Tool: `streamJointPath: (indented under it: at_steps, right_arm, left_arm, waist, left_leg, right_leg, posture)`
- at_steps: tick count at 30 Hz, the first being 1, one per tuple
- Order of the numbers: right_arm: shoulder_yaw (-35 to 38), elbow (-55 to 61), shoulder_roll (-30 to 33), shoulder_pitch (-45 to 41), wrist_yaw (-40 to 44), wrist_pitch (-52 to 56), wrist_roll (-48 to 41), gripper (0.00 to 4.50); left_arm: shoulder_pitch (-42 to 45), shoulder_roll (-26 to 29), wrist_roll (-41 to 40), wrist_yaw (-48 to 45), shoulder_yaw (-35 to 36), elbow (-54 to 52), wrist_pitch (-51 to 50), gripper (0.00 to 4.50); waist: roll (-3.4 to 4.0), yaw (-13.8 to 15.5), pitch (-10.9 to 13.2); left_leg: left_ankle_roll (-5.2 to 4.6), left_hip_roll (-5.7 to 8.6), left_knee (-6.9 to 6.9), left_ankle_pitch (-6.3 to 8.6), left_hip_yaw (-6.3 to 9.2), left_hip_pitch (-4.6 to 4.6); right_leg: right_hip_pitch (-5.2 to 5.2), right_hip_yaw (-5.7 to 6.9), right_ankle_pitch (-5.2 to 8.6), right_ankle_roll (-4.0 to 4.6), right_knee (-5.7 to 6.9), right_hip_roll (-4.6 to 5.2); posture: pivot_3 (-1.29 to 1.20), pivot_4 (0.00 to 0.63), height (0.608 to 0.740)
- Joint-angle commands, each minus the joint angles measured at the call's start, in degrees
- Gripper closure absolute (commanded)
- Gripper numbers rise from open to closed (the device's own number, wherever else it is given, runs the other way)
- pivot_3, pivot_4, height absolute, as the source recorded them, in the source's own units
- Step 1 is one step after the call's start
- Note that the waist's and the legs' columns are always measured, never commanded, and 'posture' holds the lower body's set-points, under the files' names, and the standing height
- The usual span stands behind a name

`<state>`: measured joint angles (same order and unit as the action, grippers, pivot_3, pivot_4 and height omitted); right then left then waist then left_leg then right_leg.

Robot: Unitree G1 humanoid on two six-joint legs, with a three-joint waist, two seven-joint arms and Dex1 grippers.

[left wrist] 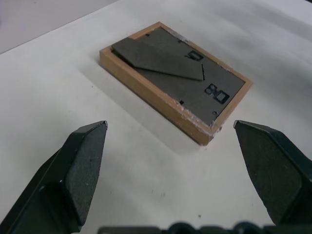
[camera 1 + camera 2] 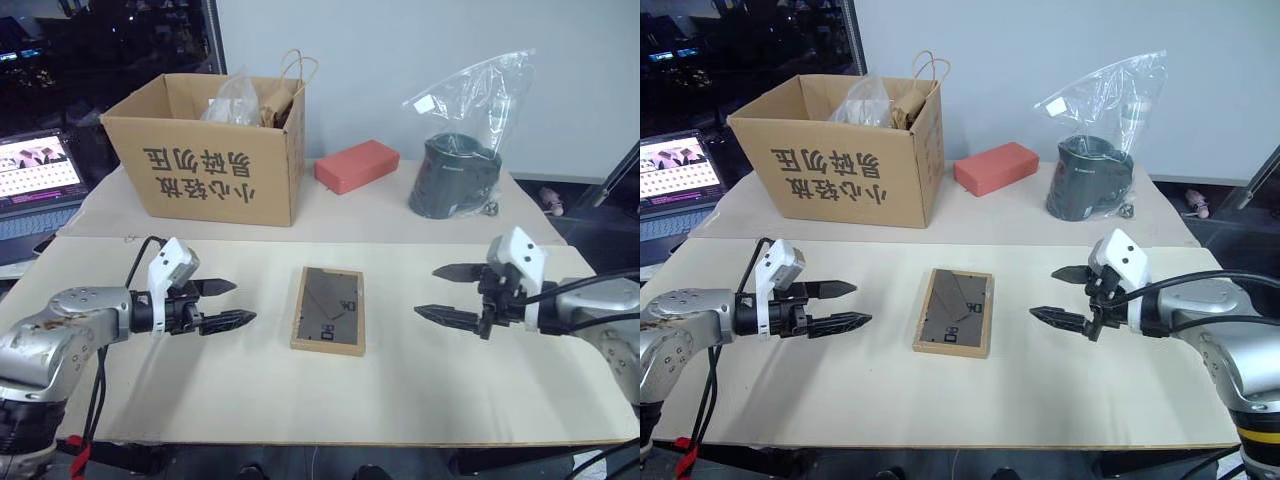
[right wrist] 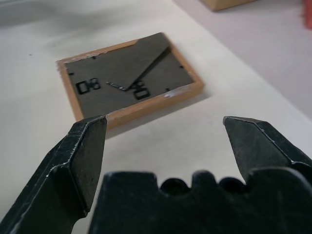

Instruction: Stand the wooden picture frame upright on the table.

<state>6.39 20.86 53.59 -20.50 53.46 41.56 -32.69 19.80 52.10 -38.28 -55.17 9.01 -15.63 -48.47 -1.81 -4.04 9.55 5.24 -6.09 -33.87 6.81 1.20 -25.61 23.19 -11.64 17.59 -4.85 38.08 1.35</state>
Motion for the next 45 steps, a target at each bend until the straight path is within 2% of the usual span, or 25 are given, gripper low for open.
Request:
streamJointPath:
  at_steps: [1,2,3,4,8,10,11,14,17,21,24,26,32,38,43,45]
  right_arm:
    - [-1.7,-1.7,-2.0,-2.9,-2.0,-3.0,3.1,1.22]
    - [-2.9,-2.6,-2.2,-3.2,-2.1,-4.2,4.7,1.43]
    - [-4.8,-4.1,-2.4,-3.4,-1.9,-6.2,7.1,1.90]
    - [-6.7,-5.8,-2.8,-3.6,-1.9,-8.0,9.4,2.19]
    - [-12.9,-16.0,-7.6,-8.3,-3.2,-14.5,16.8,3.53]
    - [-14.8,-21.5,-9.7,-11.0,-3.4,-17.1,19.7,4.24]
    - [-16.1,-25.2,-10.9,-12.6,-3.4,-19.3,21.6,4.43]
    - [-18.3,-35.3,-15.1,-17.0,-3.5,-24.5,25.1,4.43]
    - [-19.2,-41.4,-18.2,-19.0,-2.9,-27.9,26.9,4.43]
    - [-20.0,-41.5,-21.1,-17.7,-1.4,-28.6,27.5,4.43]
    - [-18.4,-37.8,-23.9,-15.1,-2.0,-25.5,24.9,4.43]
    - [-18.5,-33.2,-24.7,-12.2,-2.1,-23.2,24.4,4.43]
    - [-19.8,-15.3,-27.1,-1.9,-6.2,-11.6,23.2,4.43]
    - [-18.6,-10.8,-26.2,2.5,-9.7,-6.2,24.6,4.43]
    - [-16.7,-13.0,-21.4,2.8,-9.7,-7.9,26.2,4.43]
    - [-15.6,-13.8,-19.0,3.0,-8.6,-8.7,25.7,4.43]
  left_arm:
    - [0.2,-0.3,1.6,-0.6,-0.7,-0.9,3.3,1.20]
    - [0.1,-0.6,2.8,0.1,-1.4,-0.5,4.4,1.42]
    - [0.1,-0.9,5.2,0.6,-3.2,0.2,6.5,1.91]
    - [0.5,-1.5,8.0,1.4,-5.4,1.3,8.8,2.24]
    - [7.5,-8.3,20.8,9.0,-14.5,11.9,16.5,3.62]
    - [10.3,-11.3,23.5,10.1,-16.6,15.8,18.1,4.36]
    - [11.4,-13.0,24.8,10.5,-17.9,18.0,19.3,4.49]
    - [13.4,-17.5,29.3,11.0,-22.5,23.2,23.1,4.49]
    - [14.2,-21.5,30.7,11.3,-23.8,25.4,23.5,4.49]
    - [12.7,-24.5,31.5,10.7,-25.1,23.9,23.3,4.49]
    - [9.8,-26.5,27.9,11.2,-22.1,19.8,18.9,4.49]
    - [6.7,-25.5,26.8,10.0,-21.5,15.5,16.7,4.49]
    - [-4.4,-17.0,25.6,6.0,-22.1,5.1,9.4,4.49]
    - [-10.5,-12.8,25.4,7.0,-19.9,2.5,8.0,4.49]
    - [-5.7,-15.2,23.2,13.9,-8.5,10.3,8.6,4.49]
    - [-3.4,-15.5,20.6,16.1,-3.4,12.4,4.9,4.49]
  waist:
    - [0.00,-0.1,0.0]
    - [0.00,0.0,0.0]
    - [0.00,0.0,0.0]
    - [0.00,0.1,0.0]
    - [-0.02,0.5,0.0]
    - [-0.03,0.5,0.0]
    - [-0.02,0.5,0.0]
    - [-0.02,0.4,0.0]
    - [-0.02,0.5,0.0]
    - [0.01,1.4,0.0]
    - [0.03,1.6,0.0]
    - [0.04,1.6,0.0]
    - [0.23,0.6,-0.3]
    - [0.14,-0.2,-0.6]
    - [0.07,-0.1,-0.7]
    - [0.05,0.0,-0.7]
  left_leg:
    - [0.00,0.00,0.00,0.00,0.00,0.00]
    - [0.00,0.00,0.00,0.00,0.01,-0.01]
    - [0.00,0.00,0.00,0.00,0.01,-0.01]
    - [0.00,0.00,0.00,0.00,0.02,-0.01]
    - [-0.01,0.04,-0.08,0.00,0.03,0.03]
    - [-0.01,0.05,-0.20,-0.02,0.05,-0.05]
    - [-0.02,0.07,-0.22,-0.03,0.07,-0.10]
    - [-0.02,0.08,-0.19,-0.03,0.07,-0.15]
    - [-0.02,0.08,-0.04,-0.03,0.14,-0.14]
    - [-0.01,0.11,-0.04,-0.04,0.20,-0.15]
    - [0.00,0.10,-0.07,-0.04,0.21,-0.08]
    - [0.00,0.10,-0.07,-0.04,0.25,-0.05]
    - [-0.01,0.08,0.04,-0.02,0.30,0.39]
    - [0.02,0.09,-0.04,0.01,0.31,0.74]
    - [0.02,0.09,-0.01,0.03,0.30,0.91]
    - [0.02,0.09,-0.02,0.02,0.32,0.91]
  right_leg:
    - [0.00,0.00,-0.02,0.04,0.00,0.00]
    - [0.01,0.01,-0.03,0.05,0.00,-0.01]
    - [0.00,0.00,-0.04,0.06,0.01,0.00]
    - [0.00,0.01,-0.05,0.07,0.01,0.00]
    - [-0.10,0.03,-0.08,0.08,-0.02,0.01]
    - [-0.04,0.03,-0.13,-0.03,0.01,-0.01]
    - [-0.05,0.03,-0.16,-0.04,0.01,-0.01]
    - [-0.03,0.03,-0.29,0.17,-0.01,0.00]
    - [-0.02,0.07,-0.31,0.20,0.01,-0.01]
    - [-0.09,0.17,-0.32,0.23,0.03,0.01]
    - [-0.20,0.19,-0.32,0.22,0.04,0.01]
    - [-0.23,0.21,-0.32,0.23,0.05,0.01]
    - [-0.58,0.25,-0.23,0.31,0.07,-0.02]
    - [-0.95,0.27,0.09,-0.06,0.00,0.02]
    - [-1.06,0.27,0.21,0.01,0.01,0.03]
    - [-1.04,0.28,0.21,0.01,0.02,0.02]
  posture:
    - [0.00,0.150,0.730]
    - [0.00,0.150,0.730]
    - [0.00,0.150,0.730]
    - [0.00,0.150,0.730]
    - [0.00,0.150,0.730]
    - [0.00,0.150,0.730]
    - [0.00,0.150,0.730]
    - [0.00,0.150,0.730]
    - [0.00,0.150,0.730]
    - [0.00,0.150,0.730]
    - [0.00,0.150,0.730]
    - [0.00,0.150,0.730]
    - [0.00,0.150,0.730]
    - [0.00,0.150,0.730]
    - [0.00,0.150,0.730]
    - [0.00,0.150,0.730]
